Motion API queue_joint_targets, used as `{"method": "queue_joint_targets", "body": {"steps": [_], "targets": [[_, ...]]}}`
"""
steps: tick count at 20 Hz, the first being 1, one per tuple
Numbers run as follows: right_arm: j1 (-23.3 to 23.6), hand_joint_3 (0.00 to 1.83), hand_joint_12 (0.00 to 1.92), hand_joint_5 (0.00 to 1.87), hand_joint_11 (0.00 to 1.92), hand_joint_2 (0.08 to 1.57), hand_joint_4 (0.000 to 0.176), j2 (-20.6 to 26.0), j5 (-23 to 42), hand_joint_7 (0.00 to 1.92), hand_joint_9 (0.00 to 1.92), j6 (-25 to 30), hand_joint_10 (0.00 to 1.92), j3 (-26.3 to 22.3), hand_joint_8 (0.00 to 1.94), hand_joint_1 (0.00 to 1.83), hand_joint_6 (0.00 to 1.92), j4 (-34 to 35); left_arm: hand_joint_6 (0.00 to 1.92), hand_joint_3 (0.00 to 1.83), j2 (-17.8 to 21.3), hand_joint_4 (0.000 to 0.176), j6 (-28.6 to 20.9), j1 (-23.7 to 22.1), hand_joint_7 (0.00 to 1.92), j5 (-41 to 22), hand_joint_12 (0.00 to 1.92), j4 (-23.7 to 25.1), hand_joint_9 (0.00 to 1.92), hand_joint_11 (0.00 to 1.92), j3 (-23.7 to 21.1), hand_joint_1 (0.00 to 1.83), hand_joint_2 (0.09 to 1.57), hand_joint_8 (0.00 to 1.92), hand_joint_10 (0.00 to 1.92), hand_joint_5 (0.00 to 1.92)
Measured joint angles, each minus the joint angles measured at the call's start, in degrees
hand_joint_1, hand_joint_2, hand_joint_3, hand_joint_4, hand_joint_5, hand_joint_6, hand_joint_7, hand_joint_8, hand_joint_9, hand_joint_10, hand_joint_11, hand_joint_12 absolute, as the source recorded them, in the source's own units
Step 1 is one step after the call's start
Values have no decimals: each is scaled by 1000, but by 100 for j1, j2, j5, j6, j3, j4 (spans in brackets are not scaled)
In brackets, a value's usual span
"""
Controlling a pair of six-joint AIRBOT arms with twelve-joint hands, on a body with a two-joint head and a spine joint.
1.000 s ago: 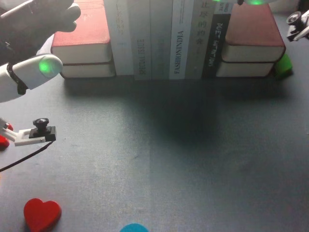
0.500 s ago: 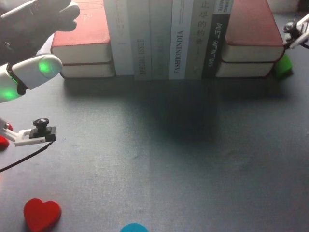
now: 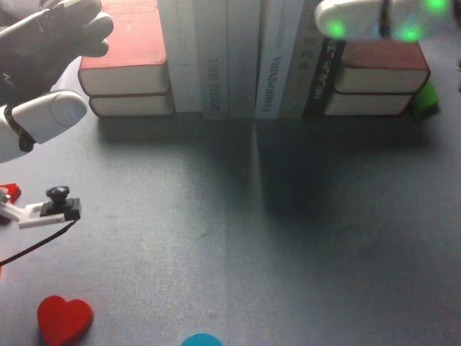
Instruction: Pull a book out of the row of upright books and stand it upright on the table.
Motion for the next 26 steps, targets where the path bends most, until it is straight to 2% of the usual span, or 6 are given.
{"method": "queue_joint_targets", "body": {"steps": [12, 13, 17, 20, 24, 26], "targets": [[-566, 4, 0, 351, 0, 1069, 174, 616, 780, 0, 0, -195, 0, -973, 0, 0, 14, -20, 15, 0, -13, 0, -2, 140, 333, -33, 1251, -120, 464, 0, -87, 1064, 963, 1, 11, 644], [-605, 6, 0, 336, 0, 1074, 118, 647, 813, 0, 0, -195, 0, -999, 0, 0, 7, -9, 11, 0, -13, 0, -4, 144, 328, -39, 1236, -129, 457, 0, -85, 1060, 969, 0, 8, 638], [-564, 5, 0, 300, 0, 1075, 55, 861, 894, 0, 0, -212, 0, -1058, 0, 0, 2, 87, 8, 0, -22, 0, -2, 197, 327, -37, 1247, -125, 463, 0, -92, 1061, 964, 1, 10, 646], [-387, 4, 0, 287, 0, 1078, 140, 1019, 1088, 0, 0, -369, 0, -1128, 0, 0, 14, 92, 7, 0, -24, 0, -2, 199, 342, -35, 1294, -127, 470, 0, -92, 1074, 963, 3, 14, 654], [83, 0, 298, 341, 0, 1271, 112, 1003, 1067, 0, 0, -817, 0, -925, 0, 0, 55, 306, 2, 6, -22, 0, -2, 223, 338, -39, 1293, -127, 457, 0, -90, 1059, 979, 0, 9, 644], [439, 0, 346, 392, 0, 1247, 145, 774, 785, 0, 0, -881, 0, -664, 0, 30, 11, 315, 3, 4, -24, 0, -2, 221, 342, -31, 1292, -133, 472, 0, -90, 1050, 976, 2, 15, 646]]}}
